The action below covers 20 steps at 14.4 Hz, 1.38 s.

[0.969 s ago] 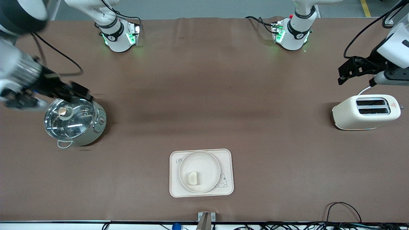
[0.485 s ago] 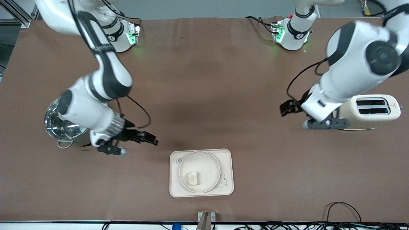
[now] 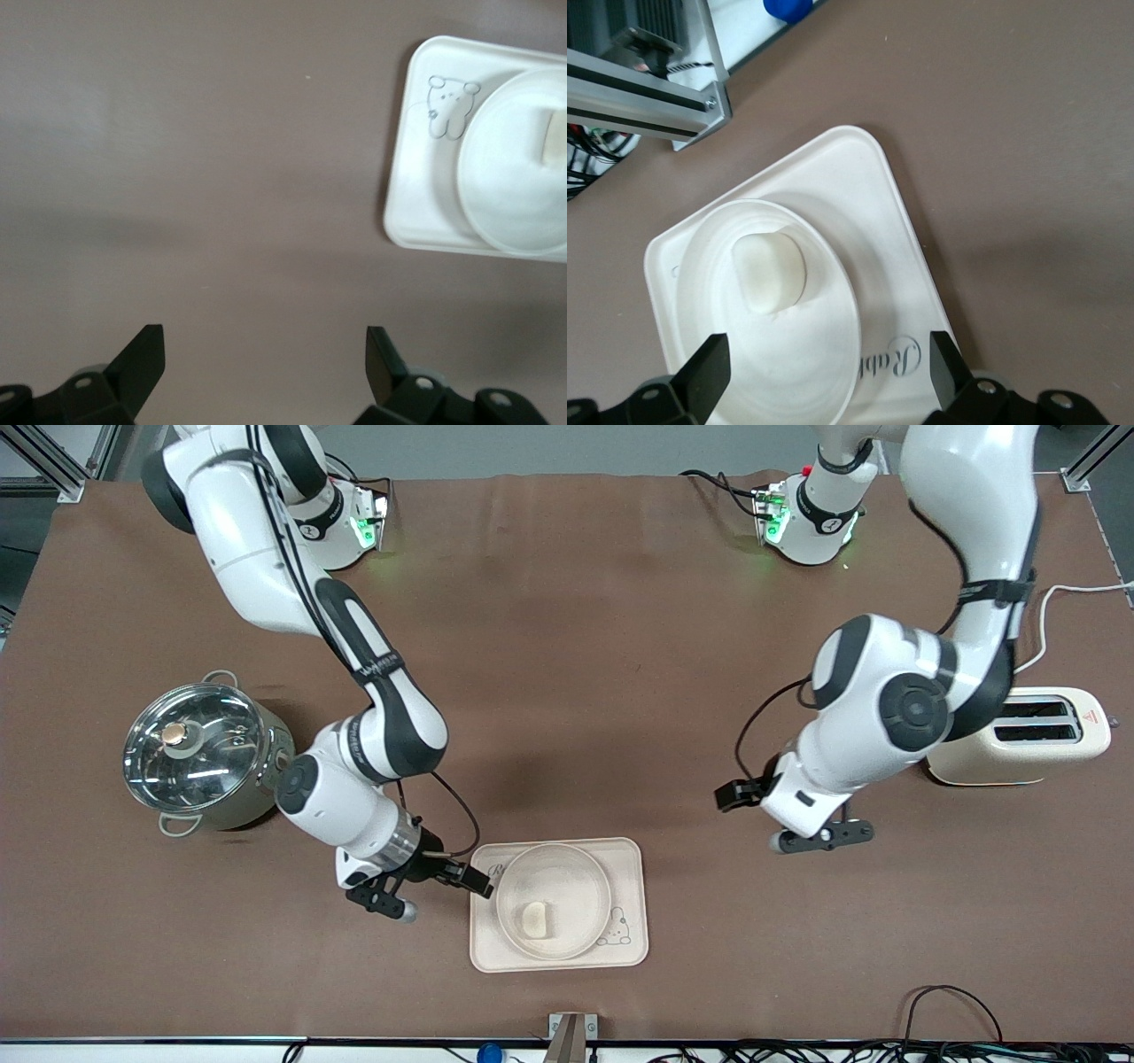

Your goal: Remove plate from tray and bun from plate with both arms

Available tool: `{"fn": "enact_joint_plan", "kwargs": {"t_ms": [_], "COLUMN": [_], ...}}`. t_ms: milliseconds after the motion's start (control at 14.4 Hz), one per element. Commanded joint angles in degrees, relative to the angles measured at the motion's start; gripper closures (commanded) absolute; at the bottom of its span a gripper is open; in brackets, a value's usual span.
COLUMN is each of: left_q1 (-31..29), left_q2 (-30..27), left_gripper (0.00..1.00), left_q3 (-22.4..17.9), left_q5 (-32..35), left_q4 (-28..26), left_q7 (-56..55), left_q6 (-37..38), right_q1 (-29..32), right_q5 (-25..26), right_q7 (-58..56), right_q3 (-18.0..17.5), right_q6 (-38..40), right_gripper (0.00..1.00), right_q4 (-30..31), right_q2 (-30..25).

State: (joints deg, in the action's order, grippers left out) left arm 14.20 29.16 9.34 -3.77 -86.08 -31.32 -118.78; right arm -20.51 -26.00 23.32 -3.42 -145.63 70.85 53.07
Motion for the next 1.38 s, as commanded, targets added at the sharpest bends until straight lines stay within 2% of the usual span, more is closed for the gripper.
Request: {"fn": "enact_joint_plan", "kwargs": {"t_ms": [0, 138, 277, 415, 554, 623, 692, 762, 1108, 1315], "left_q1": [2.2, 3.6, 4.2, 5.0, 6.2, 6.3, 6.4, 6.4, 8.0, 7.9], "left_q2": [1.2, 3.1, 4.1, 4.9, 5.6, 5.7, 6.1, 6.2, 5.9, 5.6], "left_gripper": [0.00, 0.00, 0.00, 0.00, 0.00, 0.00, 0.00, 0.00, 0.00, 0.00], "left_q3": [-0.2, -0.2, -0.2, -0.2, -0.3, -0.3, -0.3, -0.3, -0.3, -0.3], "left_q5": [0.1, 0.0, 0.0, 0.0, 0.0, 0.0, 0.0, 0.0, 0.1, 0.1], "left_q4": [0.3, 0.1, -0.3, -0.4, -0.4, -0.4, -0.4, -0.4, -0.1, -0.1], "left_q7": [-3.6, -4.4, -4.8, -6.1, -7.4, -7.7, -7.8, -8.2, -12.4, -14.1], "left_q6": [-2.2, -3.9, -6.8, -8.7, -9.9, -10.3, -10.7, -10.9, -10.9, -10.7], "right_q1": [-2.1, -2.2, -2.4, -2.6, -2.5, -2.5, -2.6, -2.6, -2.9, -3.6], "right_q5": [1.5, 4.4, 4.7, 4.7, 4.7, 4.7, 4.6, 4.6, 4.1, 4.1], "right_q7": [0.5, 0.4, 0.1, -3.6, -6.9, -7.4, -7.6, -8.1, -10.0, -10.7], "right_q3": [0.3, 0.3, 0.3, 0.3, 0.3, 0.3, 0.3, 0.3, -0.4, -2.9], "right_q6": [0.2, 0.2, 0.2, -0.1, -0.3, -0.8, -1.9, -2.2, -1.6, -3.6], "right_gripper": [0.10, 0.19, 0.30, 0.50, 0.78, 0.89, 0.95, 0.99, 0.99, 1.00], "right_q4": [-9.0, -10.5, -10.6, -10.6, -10.6, -10.6, -10.5, -10.5, -9.7, 1.6], "right_q2": [7.3, 9.2, 9.6, 10.6, 11.4, 11.7, 11.8, 11.9, 8.0, 1.4]}}
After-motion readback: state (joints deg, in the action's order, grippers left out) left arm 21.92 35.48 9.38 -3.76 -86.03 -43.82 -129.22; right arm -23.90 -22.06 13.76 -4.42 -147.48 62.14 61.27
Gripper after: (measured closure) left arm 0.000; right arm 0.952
